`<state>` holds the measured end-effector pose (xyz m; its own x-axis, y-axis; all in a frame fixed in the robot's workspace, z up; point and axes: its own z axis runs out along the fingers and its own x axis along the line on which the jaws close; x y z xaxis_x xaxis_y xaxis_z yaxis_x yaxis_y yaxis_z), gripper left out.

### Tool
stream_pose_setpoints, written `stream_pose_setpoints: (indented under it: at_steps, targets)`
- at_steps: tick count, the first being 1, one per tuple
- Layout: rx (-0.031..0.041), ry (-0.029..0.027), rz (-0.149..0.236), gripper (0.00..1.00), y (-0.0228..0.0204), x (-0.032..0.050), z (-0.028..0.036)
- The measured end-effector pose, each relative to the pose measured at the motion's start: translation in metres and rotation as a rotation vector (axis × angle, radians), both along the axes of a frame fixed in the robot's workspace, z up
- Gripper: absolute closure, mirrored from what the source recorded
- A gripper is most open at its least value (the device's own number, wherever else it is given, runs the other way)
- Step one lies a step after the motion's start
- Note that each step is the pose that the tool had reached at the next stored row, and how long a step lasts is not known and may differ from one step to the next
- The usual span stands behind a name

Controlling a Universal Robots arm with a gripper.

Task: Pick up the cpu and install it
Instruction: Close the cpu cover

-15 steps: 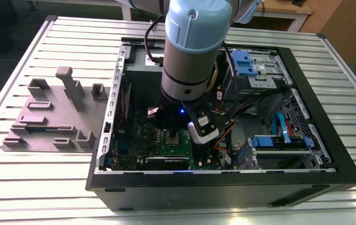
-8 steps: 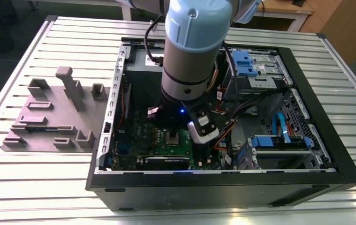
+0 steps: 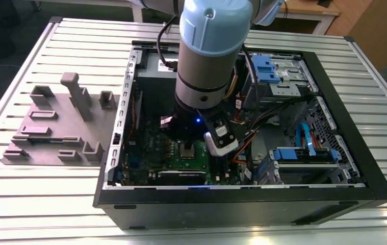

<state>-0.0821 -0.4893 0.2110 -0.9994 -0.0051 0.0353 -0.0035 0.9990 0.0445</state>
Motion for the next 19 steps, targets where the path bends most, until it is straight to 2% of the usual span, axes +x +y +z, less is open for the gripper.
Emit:
stream_pose_setpoints:
  at_steps: [19]
  targets:
    - [0.0001, 0.0, 0.0, 0.89, 0.0, 0.0, 0.0049]
